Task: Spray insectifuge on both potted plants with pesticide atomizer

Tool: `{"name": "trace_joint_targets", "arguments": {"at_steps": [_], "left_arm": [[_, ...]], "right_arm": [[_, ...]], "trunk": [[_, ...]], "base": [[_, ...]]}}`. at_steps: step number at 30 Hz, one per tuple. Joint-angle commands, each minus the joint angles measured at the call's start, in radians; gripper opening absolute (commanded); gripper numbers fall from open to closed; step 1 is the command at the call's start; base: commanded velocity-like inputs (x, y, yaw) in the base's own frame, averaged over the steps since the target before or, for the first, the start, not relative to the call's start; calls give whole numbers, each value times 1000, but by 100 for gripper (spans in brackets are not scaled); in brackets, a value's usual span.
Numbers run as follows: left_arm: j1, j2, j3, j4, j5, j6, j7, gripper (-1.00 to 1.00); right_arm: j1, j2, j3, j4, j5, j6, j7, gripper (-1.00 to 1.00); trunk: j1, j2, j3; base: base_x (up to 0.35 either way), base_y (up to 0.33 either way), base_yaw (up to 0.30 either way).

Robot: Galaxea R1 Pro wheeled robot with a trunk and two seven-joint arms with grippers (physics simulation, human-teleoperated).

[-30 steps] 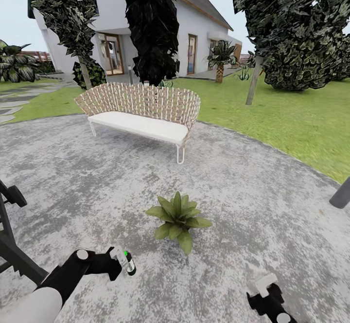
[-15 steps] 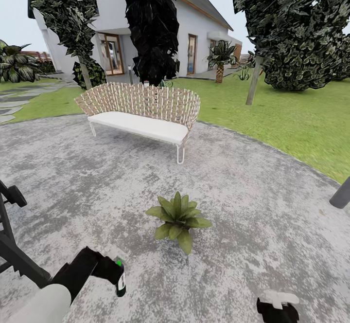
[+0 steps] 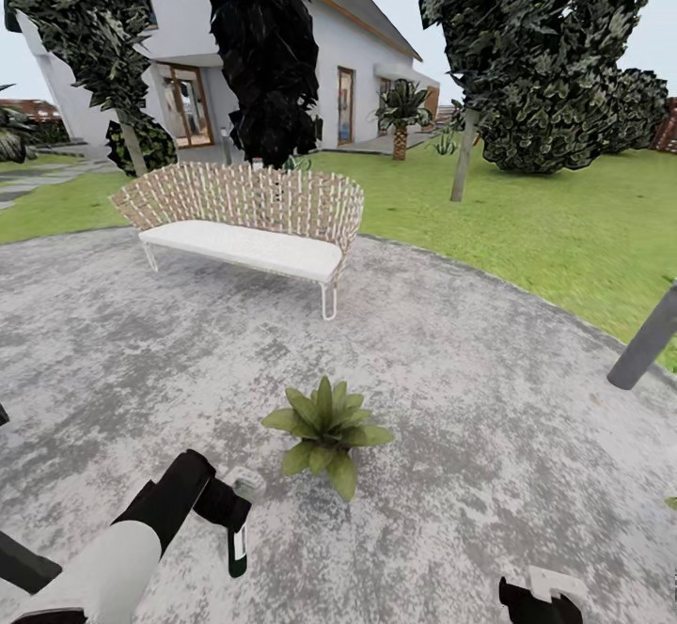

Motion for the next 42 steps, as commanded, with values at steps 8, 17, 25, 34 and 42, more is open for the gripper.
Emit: {"name": "trace_joint_targets", "arguments": {"at_steps": [8, 17, 25, 34, 42], "left_arm": [[10, 1, 6, -1, -11, 5, -9, -100], [14, 13, 4, -1, -14, 4, -8, -100], [12, 16, 4, 1, -13, 4, -9, -100], [-1, 39, -7, 17, -56, 22, -31, -100], [-27, 116, -10, 2, -203, 52, -257, -100]], "right_arm": [[-1, 0, -7, 2, 11, -3, -5, 100], [-1, 0, -7, 2, 11, -3, -5, 100], [0, 0, -7, 2, 12, -3, -5, 100], [0, 0, -7, 2, 12, -2, -5, 100], [1, -1, -5, 2, 16, 0, -5, 100]], "trunk": [[0, 0, 1], [0, 0, 1], [0, 0, 1], [0, 0, 2], [0, 0, 3]], "base": [[245, 4, -175], [7, 0, -111], [-137, 28, -172], [-5, 1, -82], [0, 0, -84]]}}
